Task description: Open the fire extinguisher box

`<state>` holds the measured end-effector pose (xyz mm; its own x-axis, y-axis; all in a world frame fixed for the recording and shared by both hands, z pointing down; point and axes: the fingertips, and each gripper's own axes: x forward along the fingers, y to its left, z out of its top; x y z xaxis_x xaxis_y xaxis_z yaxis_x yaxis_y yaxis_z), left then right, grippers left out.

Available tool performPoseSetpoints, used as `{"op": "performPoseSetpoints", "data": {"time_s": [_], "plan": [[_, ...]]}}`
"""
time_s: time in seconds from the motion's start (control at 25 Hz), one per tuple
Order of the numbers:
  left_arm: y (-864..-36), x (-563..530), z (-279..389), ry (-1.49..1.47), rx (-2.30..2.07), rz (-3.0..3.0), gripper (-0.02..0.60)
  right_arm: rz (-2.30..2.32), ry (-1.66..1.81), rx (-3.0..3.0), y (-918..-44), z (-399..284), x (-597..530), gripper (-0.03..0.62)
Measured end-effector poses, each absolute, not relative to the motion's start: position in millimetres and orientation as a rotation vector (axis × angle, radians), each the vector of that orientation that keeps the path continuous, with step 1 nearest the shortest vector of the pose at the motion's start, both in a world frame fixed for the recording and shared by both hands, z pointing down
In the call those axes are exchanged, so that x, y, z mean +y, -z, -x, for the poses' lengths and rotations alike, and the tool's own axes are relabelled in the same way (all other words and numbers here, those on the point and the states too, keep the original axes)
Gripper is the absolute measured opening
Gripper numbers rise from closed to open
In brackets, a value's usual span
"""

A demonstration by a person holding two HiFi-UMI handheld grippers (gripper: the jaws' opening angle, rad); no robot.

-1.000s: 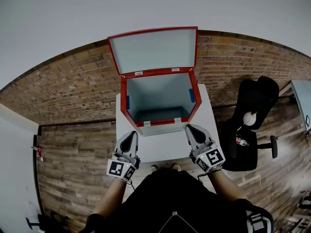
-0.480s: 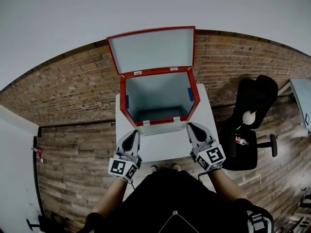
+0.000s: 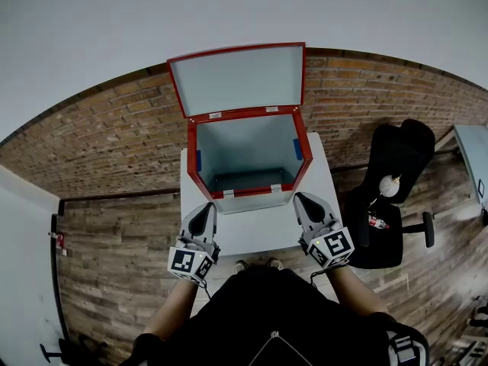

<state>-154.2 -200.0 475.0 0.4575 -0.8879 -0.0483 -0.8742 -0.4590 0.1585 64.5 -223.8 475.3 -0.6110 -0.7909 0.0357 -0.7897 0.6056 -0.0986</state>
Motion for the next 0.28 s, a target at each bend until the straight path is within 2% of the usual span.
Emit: {"op": "performPoseSetpoints", "data": {"time_s": [0.28], "plan": [[-477.4, -201.4, 154.3, 0.191, -1.576, -2.58, 0.044, 1.391, 0.152, 2.784, -475.1, -68.8, -226.8, 0.018]]}}
